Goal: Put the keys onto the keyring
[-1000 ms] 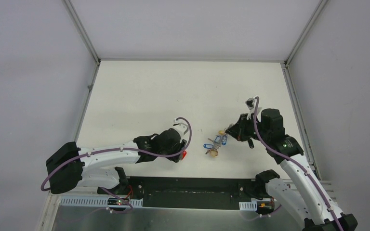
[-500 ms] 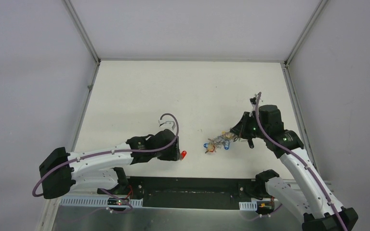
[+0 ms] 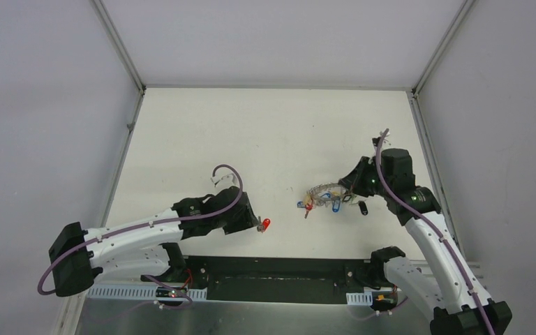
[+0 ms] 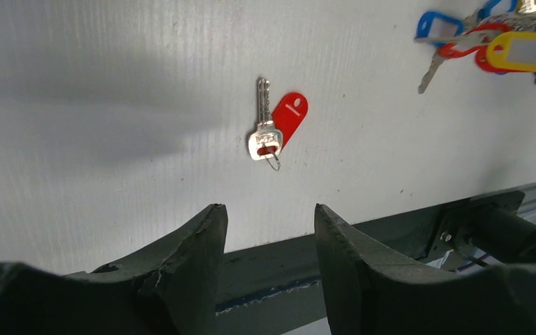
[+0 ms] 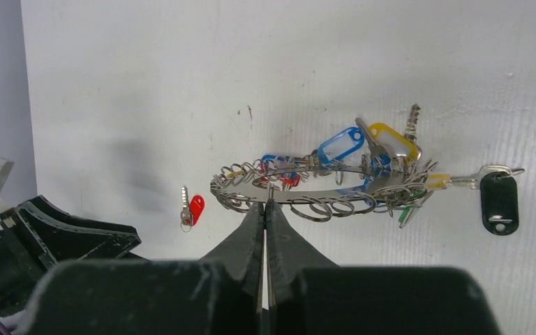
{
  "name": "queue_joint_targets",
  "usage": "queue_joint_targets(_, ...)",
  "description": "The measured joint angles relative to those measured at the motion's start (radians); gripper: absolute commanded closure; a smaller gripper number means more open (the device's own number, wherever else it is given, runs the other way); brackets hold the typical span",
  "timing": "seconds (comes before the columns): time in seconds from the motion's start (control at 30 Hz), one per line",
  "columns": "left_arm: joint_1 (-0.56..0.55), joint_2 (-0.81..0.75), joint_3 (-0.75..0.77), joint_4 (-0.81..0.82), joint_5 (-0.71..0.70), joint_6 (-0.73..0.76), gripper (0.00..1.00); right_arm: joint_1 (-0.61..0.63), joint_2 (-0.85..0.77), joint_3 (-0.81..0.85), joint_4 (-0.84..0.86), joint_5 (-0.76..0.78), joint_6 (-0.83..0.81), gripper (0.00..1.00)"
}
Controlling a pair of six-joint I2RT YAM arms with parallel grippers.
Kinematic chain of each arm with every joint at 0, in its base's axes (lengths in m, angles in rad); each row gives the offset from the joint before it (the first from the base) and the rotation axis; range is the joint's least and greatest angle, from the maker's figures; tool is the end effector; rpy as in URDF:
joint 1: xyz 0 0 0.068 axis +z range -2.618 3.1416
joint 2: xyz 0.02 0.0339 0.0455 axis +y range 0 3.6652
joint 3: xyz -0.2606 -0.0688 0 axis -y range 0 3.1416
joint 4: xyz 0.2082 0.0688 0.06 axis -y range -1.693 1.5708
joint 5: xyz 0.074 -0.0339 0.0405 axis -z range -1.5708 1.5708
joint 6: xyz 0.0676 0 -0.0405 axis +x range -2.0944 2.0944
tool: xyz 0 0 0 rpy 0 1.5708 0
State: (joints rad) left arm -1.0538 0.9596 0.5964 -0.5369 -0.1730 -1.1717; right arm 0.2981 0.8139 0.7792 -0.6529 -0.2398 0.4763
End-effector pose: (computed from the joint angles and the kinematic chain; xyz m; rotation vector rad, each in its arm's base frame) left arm 0.0960 -0.1453 0.1989 -0.2320 2.5953 -0.7142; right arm 0.1474 0.0621 0.2670 0.0749 2.3252 0.6737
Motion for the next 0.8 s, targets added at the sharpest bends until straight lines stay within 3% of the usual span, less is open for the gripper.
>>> queue_joint_targets(0.27,0.022,0.199,0.097,-0.024,0.083,0.001,0.49,-0.068,0.079,0.031,-0.032,-0.035,0.018,1.0)
queue_joint_targets(0.6,0.041,0.406,0.217,-0.055,0.154,0.009,0.67,-0.069,0.288,0.149,-0.04,-0.158,-0.012,1.0)
queue_joint_targets(0.8,0.041,0.529,0.316,-0.109,0.183,0.024,0.67,-0.069,0.317,0.154,-0.04,-0.196,-0.016,1.0)
